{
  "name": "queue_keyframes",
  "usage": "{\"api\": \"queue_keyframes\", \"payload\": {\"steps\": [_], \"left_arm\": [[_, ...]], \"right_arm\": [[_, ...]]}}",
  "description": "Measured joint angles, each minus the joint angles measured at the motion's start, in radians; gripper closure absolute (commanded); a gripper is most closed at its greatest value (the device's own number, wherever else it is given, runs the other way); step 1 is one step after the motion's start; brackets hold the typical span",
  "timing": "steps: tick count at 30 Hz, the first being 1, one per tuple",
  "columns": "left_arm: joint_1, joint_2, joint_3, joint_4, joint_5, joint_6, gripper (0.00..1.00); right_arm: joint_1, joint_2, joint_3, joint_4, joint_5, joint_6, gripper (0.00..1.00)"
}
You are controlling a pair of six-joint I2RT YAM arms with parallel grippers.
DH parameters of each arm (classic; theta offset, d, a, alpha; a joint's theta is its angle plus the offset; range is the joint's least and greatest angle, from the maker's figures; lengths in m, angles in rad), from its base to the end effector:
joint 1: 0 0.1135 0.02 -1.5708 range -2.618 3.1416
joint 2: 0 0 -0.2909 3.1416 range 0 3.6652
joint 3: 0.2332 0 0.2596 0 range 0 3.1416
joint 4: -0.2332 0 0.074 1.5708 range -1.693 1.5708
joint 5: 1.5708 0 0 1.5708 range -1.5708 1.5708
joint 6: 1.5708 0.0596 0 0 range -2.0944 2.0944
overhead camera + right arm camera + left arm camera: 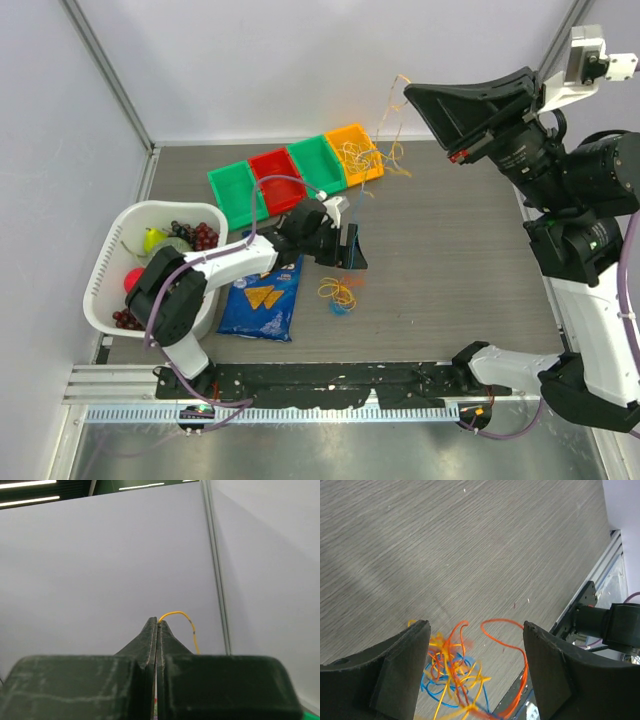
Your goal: Untangle the cables
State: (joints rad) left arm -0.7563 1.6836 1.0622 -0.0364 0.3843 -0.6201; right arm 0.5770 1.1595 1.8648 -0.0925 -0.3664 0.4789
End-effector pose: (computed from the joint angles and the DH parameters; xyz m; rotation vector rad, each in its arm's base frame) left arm 0.2722 -0.2875 0.2253 0.3970 2.4085 -1.1231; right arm 0.1251 0.1069 0.6641 -0.4074 0.9862 1.1357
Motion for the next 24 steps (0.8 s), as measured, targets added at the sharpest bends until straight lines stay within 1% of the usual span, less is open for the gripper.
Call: {"api": "queue_keyframes", "payload": {"steps": [3, 6, 8, 12, 13, 16, 19, 21, 24], "left_arm": [[0.0, -0.01, 0.0, -0.02, -0.021, 0.015, 0.2], [0.0, -0.059, 0.0, -0.047, -0.059, 0.052, 0.15], [0.0, -0.115, 0.0, -0.05, -0.093, 0.079, 0.1], [0.004, -0.277, -0.011, -0.033, -0.174, 0.131, 0.04], [0.006, -0.291, -0.014, -0.029, -0.18, 0.135, 0.03], [0.007, -0.414, -0.076, 0.054, -0.206, 0.169, 0.0], [0.011, -0.521, -0.178, 0.201, -0.192, 0.183, 0.0], [0.011, -0.546, -0.23, 0.303, -0.163, 0.173, 0.0], [0.011, -0.506, -0.241, 0.389, -0.13, 0.13, 0.0]], "right_arm": [[0.0, 0.001, 0.009, -0.024, 0.023, -0.034, 0.99], [0.0, -0.015, -0.027, -0.045, 0.051, -0.063, 0.99], [0.0, -0.036, -0.075, -0.066, 0.076, -0.084, 0.99], [0.0, -0.048, -0.156, -0.105, 0.102, -0.108, 0.99], [0.0, -0.047, -0.172, -0.119, 0.104, -0.111, 0.99], [0.0, -0.047, -0.208, -0.137, 0.104, -0.11, 0.99], [0.0, -0.05, -0.233, -0.138, 0.099, -0.102, 0.99], [0.0, -0.05, -0.241, -0.133, 0.091, -0.094, 0.99], [0.0, -0.05, -0.243, -0.118, 0.073, -0.076, 0.99]]}}
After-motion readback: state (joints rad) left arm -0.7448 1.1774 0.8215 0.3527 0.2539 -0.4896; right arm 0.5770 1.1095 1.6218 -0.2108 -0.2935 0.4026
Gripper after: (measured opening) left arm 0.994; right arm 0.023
